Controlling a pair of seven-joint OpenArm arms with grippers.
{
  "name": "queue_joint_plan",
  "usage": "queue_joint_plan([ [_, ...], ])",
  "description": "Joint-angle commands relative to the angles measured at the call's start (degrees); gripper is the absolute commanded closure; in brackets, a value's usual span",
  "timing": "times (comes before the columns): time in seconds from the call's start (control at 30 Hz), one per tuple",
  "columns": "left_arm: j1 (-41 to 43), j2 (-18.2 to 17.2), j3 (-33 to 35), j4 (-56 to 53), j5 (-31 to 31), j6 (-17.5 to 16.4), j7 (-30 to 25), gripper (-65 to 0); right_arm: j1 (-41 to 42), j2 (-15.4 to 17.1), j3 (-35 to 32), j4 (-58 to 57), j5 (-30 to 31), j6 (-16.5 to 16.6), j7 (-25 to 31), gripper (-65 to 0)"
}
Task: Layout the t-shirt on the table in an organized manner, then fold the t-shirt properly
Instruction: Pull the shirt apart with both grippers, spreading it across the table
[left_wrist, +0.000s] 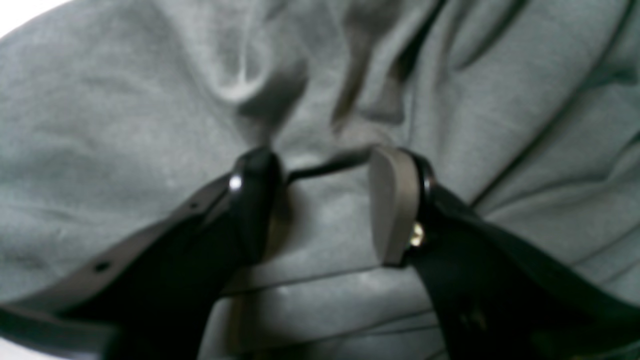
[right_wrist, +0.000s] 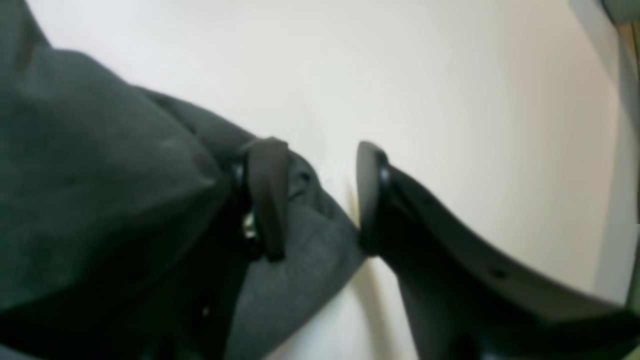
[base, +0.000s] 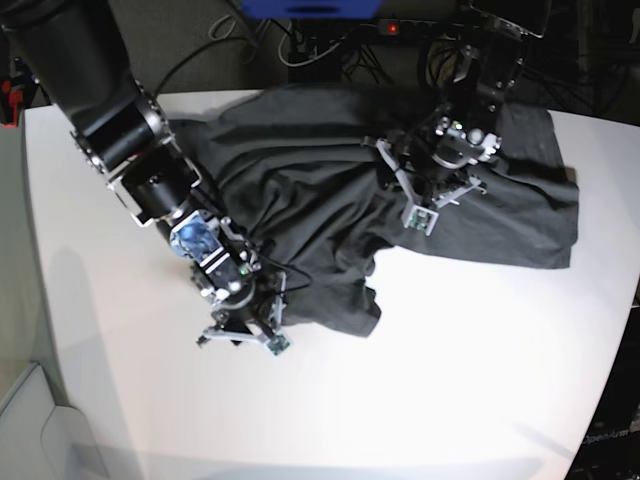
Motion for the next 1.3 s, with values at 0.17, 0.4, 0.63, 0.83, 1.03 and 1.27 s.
queue_joint_plan([
  [0.17,1.7,-0.5,0.3,-1.5,0.2,0.3,8.7,-30.7,0.8,1.6,-0.3,-0.1,0.3,1.1,-3.0,0.0],
  [0.4,0.0,-0.4,0.2,3.7,0.1,0.7,9.4,-31.0,2.6,5.5,-0.2,-0.1,0.6,1.0,-3.0,0.0],
  [0.63,-3.6,-0.3,0.1,5.6,0.1,0.8,9.4,-31.2,5.5,8.6,9.2,-0.1,0.3,1.0,-3.4,0.0],
  [0.83,-8.6,1.0,-4.3,1.5,0.2,0.8,9.4,-31.2,7.8,10.9,16.7,3.7,0.3,1.0,-10.2,0.0],
  [1.03,-15.1,2.0,-12.9,-4.8,0.1,0.3,9.4,-31.2,5.0,14.4,21.0,20.2,0.3,1.0,-21.1,0.0],
  [1.27,-21.2,1.9,-13.1,-3.7,0.7,0.4,9.4,-31.2,-4.2,16.8,21.4,46.5,0.4,1.0,-33.6,0.0],
])
